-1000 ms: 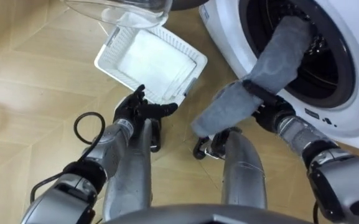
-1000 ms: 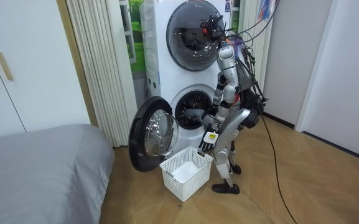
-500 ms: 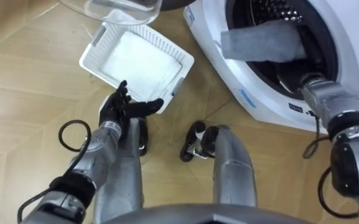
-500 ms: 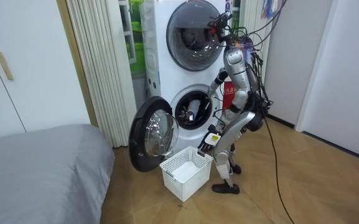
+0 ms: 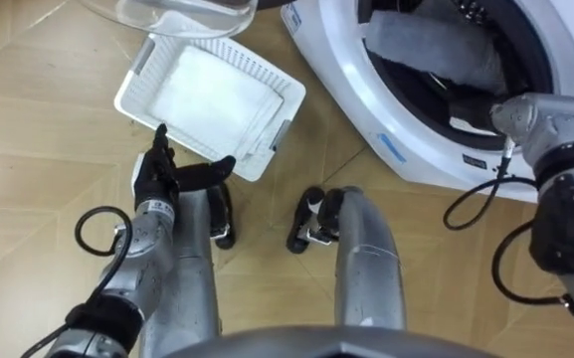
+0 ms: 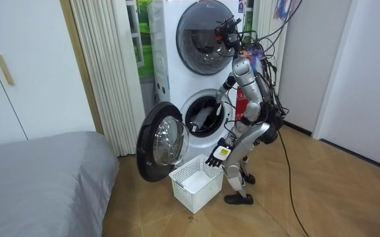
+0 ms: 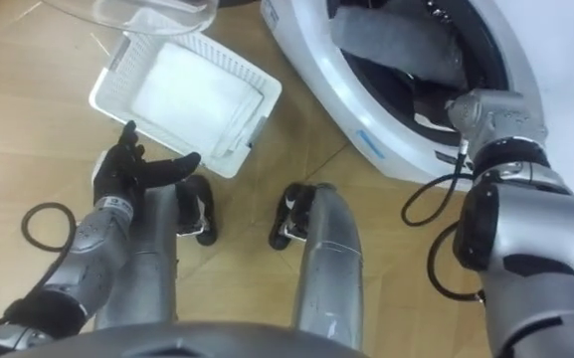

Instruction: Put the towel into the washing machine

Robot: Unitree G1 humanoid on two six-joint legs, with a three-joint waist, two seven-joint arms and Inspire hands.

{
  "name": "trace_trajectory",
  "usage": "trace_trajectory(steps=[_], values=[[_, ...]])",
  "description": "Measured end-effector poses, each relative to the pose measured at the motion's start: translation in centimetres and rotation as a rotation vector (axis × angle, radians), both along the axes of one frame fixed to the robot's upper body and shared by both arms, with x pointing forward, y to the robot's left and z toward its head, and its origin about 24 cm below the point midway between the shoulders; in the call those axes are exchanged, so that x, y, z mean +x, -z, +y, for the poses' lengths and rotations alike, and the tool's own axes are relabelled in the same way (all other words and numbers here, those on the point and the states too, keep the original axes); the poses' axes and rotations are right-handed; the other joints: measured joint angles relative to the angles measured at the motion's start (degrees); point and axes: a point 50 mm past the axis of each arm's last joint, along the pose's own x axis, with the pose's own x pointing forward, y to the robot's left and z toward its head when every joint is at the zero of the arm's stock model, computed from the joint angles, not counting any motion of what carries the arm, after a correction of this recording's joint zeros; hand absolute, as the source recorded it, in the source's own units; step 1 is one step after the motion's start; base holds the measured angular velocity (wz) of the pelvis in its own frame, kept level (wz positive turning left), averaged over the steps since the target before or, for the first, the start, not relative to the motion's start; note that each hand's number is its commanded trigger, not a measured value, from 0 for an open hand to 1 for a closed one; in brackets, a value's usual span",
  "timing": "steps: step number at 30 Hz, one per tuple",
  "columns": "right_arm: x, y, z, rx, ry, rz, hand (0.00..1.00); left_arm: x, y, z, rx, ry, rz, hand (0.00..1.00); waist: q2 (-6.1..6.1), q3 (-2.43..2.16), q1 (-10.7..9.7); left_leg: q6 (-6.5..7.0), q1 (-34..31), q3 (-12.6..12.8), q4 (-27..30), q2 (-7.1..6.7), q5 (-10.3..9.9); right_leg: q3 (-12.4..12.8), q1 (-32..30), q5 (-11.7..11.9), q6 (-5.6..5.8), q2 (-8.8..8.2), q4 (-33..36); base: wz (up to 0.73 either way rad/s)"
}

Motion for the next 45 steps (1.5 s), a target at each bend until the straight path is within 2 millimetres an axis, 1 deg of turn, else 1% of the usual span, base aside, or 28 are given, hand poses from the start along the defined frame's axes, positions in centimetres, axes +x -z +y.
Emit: trace_trajectory(steps=[3, 7, 9, 11, 13, 16, 17, 19, 20, 21, 22, 23, 24, 25, 26, 27, 28, 29, 30, 32, 33, 34, 37, 38, 40, 42, 44, 45], values=[[-0.2, 0.1, -0.4, -0.001, 0.055, 0.013, 0.0, 0.2, 0.0, -0.7, 0.004, 0.028, -0.001, 0.0, 0.55, 0.03, 1.3, -0.01, 0.42, 0.11, -0.06, 0.21, 0.0, -0.04, 0.35, 0.0, -0.01, 0.13, -0.09, 0.0], [-0.5, 0.0, -1.1, -0.019, 0.129, 0.006, 0.0, 0.4, 0.1, -2.1, 0.008, 0.093, -0.002, 0.0, 3.13, 0.15, 2.83, -0.09, 2.31, 0.24, -1.52, 0.26, 0.2, -0.13, 2.34, 0.23, 0.18, 0.4, -1.39, 0.02], [-0.8, 0.3, -1.4, -0.023, 0.149, 0.013, 0.0, 0.1, 0.4, -2.4, 0.023, 0.123, 0.01, 0.0, 3.96, 0.03, 3.93, -0.42, 3.63, 0.25, -3.22, 0.26, 0.72, -0.12, 3.59, 0.69, 0.4, 0.97, -3.2, -0.03], [-1.7, 0.9, -2.0, -0.04, 0.201, 0.04, 0.0, -0.2, 0.9, -2.9, 0.049, 0.174, 0.032, 0.0, 4.95, 0.03, 5.69, -0.73, 5.96, 0.31, -5.96, 0.08, 1.63, -0.57, 5.91, 1.33, 0.3, 1.38, -5.8, 0.0], [-2.1, 1.4, -2.0, -0.033, 0.219, 0.053, 0.0, -0.7, 1.6, -2.8, 0.079, 0.199, 0.065, 0.0, 5.17, 0.01, 5.93, -0.98, 7.95, 0.82, -7.88, 0.0, 1.95, -0.62, 7.54, 1.65, 0.22, 1.53, -7.32, 0.0], [-3.1, 3.0, -1.2, -0.028, 0.232, 0.076, 0.0, -1.0, 2.5, -2.3, 0.13, 0.22, 0.119, 0.0, 5.71, -0.06, 5.88, -1.61, 11.16, 0.72, -10.62, 0.1, 2.38, -1.6, 11.17, 2.1, 0.04, 2.18, -10.47, 0.02], [-3.5, 3.5, -1.1, -0.037, 0.245, 0.08, 0.0, -1.1, 2.8, -2.1, 0.154, 0.232, 0.143, 0.0, 6.2, -0.08, 5.89, -1.73, 12.05, 0.56, -11.33, 0.16, 2.45, -2.25, 12.42, 2.18, 0.03, 2.32, -11.48, 0.09], [-4.5, 4.5, -1.1, -0.048, 0.258, 0.096, 0.0, -1.0, 3.2, -1.7, 0.186, 0.243, 0.169, 0.0, 6.81, -0.11, 5.89, -1.91, 13.85, 0.51, -12.43, 0.15, 2.55, -2.4, 14.47, 2.32, 0.26, 2.74, -13.05, 0.03], [-5.0, 5.0, -1.0, -0.058, 0.254, 0.104, 0.0, -1.1, 3.4, -1.5, 0.208, 0.25, 0.186, 0.0, 7.52, -0.14, 6.02, -2.06, 15.32, 0.51, -13.47, 0.22, 2.64, -2.41, 16.18, 2.55, 0.48, 3.31, -14.81, 0.0], [-5.3, 5.3, -1.0, -0.073, 0.245, 0.111, 0.0, -1.1, 3.5, -1.3, 0.221, 0.256, 0.195, 0.0, 7.85, -0.19, 6.18, -2.12, 16.13, 0.52, -14.08, 0.22, 2.68, -2.29, 17.09, 2.69, 0.59, 3.6, -15.73, -0.08], [-6.2, 6.1, -1.0, -0.105, 0.228, 0.131, 0.0, -1.5, 3.8, -1.0, 0.241, 0.26, 0.215, 0.0, 8.51, -0.41, 6.72, -2.28, 17.98, 0.54, -15.34, 0.22, 2.77, -2.18, 19.06, 3.09, 0.78, 4.06, -17.36, -0.11], [-7.3, 7.1, -1.0, -0.141, 0.21, 0.159, 0.0, -1.9, 4.2, -0.6, 0.258, 0.259, 0.238, 0.0, 9.02, -0.72, 7.3, -2.52, 20.16, 0.68, -17.0, 0.05, 2.91, -2.17, 21.12, 3.48, 0.96, 4.29, -19.18, -0.1], [-7.9, 7.5, -1.0, -0.159, 0.2, 0.175, 0.0, -2.2, 4.4, -0.3, 0.261, 0.251, 0.251, 0.0, 9.36, -0.92, 7.42, -2.64, 21.25, 0.7, -17.83, -0.01, 2.99, -2.16, 22.23, 3.68, 1.12, 4.49, -20.16, -0.06], [-8.9, 8.4, -0.8, -0.188, 0.181, 0.206, 0.0, -2.9, 4.8, 0.5, 0.273, 0.227, 0.282, 0.0, 9.99, -1.3, 7.58, -2.87, 23.29, 0.8, -19.41, 0.03, 3.13, -2.21, 24.51, 4.15, 1.26, 5.09, -22.28, -0.06], [-10.0, 9.2, -0.7, -0.245, 0.127, 0.246, 0.0, -3.6, 5.2, 1.2, 0.284, 0.204, 0.315, 0.0, 10.65, -1.69, 7.6, -3.14, 25.1, 0.85, -21.04, 0.13, 3.29, -2.44, 26.74, 4.73, 1.4, 5.69, -24.56, -0.08], [-10.6, 9.5, -0.7, -0.286, 0.085, 0.264, 0.0, -4.0, 5.4, 1.5, 0.294, 0.198, 0.33, 0.0, 10.91, -1.84, 7.63, -3.33, 26.22, 0.86, -22.09, 0.1, 3.41, -2.46, 27.92, 5.08, 1.46, 6.02, -25.77, -0.09], [-11.8, 10.4, -0.5, -0.358, -0.005, 0.31, 0.0, -4.9, 5.7, 2.1, 0.314, 0.184, 0.361, 0.0, 11.33, -2.05, 7.64, -3.68, 28.64, 0.84, -24.37, -0.11, 3.87, -2.76, 30.48, 5.89, 1.59, 6.42, -28.31, -0.04], [-13.4, 11.5, 0.0, -0.42, -0.102, 0.366, 0.0, -5.8, 6.0, 2.7, 0.327, 0.171, 0.391, 0.0, 11.42, -2.11, 7.62, -3.99, 31.47, 0.85, -26.92, -0.5, 4.5, -2.93, 33.23, 6.43, 1.78, 6.69, -30.76, 0.0], [-14.2, 12.0, 0.2, -0.452, -0.15, 0.396, 0.0, -6.3, 6.2, 3.0, 0.331, 0.162, 0.405, 0.0, 11.45, -2.14, 7.57, -4.14, 32.83, 0.83, -28.0, -0.69, 4.7, -3.05, 34.64, 6.58, 1.89, 6.81, -31.9, 0.04], [-17.7, 13.5, 0.4, -0.643, -0.423, 0.521, 0.0, -8.6, 6.8, 3.9, 0.332, 0.121, 0.461, 0.0, 11.96, -2.63, 7.42, -4.59, 36.96, 0.78, -31.1, -0.98, 5.0, -3.67, 39.28, 7.29, 2.16, 7.41, -35.85, 0.02], [-18.3, 13.7, 0.5, -0.695, -0.498, 0.545, 0.0, -9.2, 6.9, 4.2, 0.331, 0.11, 0.475, 0.0, 12.06, -2.72, 7.4, -4.75, 37.94, 0.74, -31.95, -1.1, 5.1, -3.79, 40.28, 7.49, 2.23, 7.5, -36.74, 0.0], [-19.6, 14.1, 0.7, -0.808, -0.675, 0.599, 0.0, -10.3, 7.1, 4.6, 0.339, 0.099, 0.503, 0.0, 12.0, -2.88, 7.29, -5.05, 39.89, 0.59, -33.8, -1.46, 5.5, -3.84, 41.99, 7.81, 2.35, 7.67, -38.27, -0.03], [-21.6, 14.9, 1.3, -0.993, -1.019, 0.669, 0.0, -12.2, 7.4, 5.4, 0.363, 0.103, 0.557, 0.0, 11.5, -3.09, 7.15, -5.8, 44.21, -0.65, -37.35, -1.89, 6.26, -3.59, 45.21, 8.07, 2.42, 8.21, -40.43, -0.07], [-22.1, 15.1, 1.5, -1.037, -1.121, 0.683, 0.0, -12.8, 7.5, 5.5, 0.362, 0.099, 0.572, 0.0, 11.17, -3.28, 7.31, -6.09, 45.62, -1.18, -38.31, -1.89, 6.43, -3.54, 46.28, 8.14, 2.32, 8.53, -41.32, -0.12], [-22.8, 15.4, 1.9, -1.075, -1.253, 0.687, 0.0, -13.1, 7.6, 5.4, 0.357, 0.094, 0.578, 0.0, 10.94, -3.35, 7.27, -6.37, 47.73, -2.64, -39.36, -1.92, 6.6, -3.77, 49.18, 8.63, 2.14, 9.3, -43.64, -0.04], [-23.3, 15.6, 2.3, -1.082, -1.329, 0.667, 0.0, -13.1, 7.6, 5.2, 0.371, 0.118, 0.578, 0.0, 10.74, -3.39, 7.2, -6.79, 49.83, -3.88, -40.57, -1.99, 6.84, -3.87, 52.12, 9.17, 1.95, 10.09, -45.48, 0.08], [-23.8, 15.8, 2.5, -1.073, -1.381, 0.646, 0.0, -12.8, 7.6, 5.0, 0.394, 0.18, 0.568, 0.0, 10.49, -3.49, 6.96, -7.41, 51.49, -4.41, -41.63, -1.94, 7.22, -5.07, 54.39, 9.19, 1.92, 10.44, -46.78, 0.21], [-24.0, 15.9, 2.6, -1.067, -1.396, 0.643, 0.0, -12.8, 7.6, 4.9, 0.398, 0.191, 0.569, 0.0, 10.36, -3.54, 6.81, -7.57, 52.12, -4.41, -42.19, -1.95, 7.34, -5.15, 54.91, 9.19, 1.92, 10.54, -47.19, 0.11]])
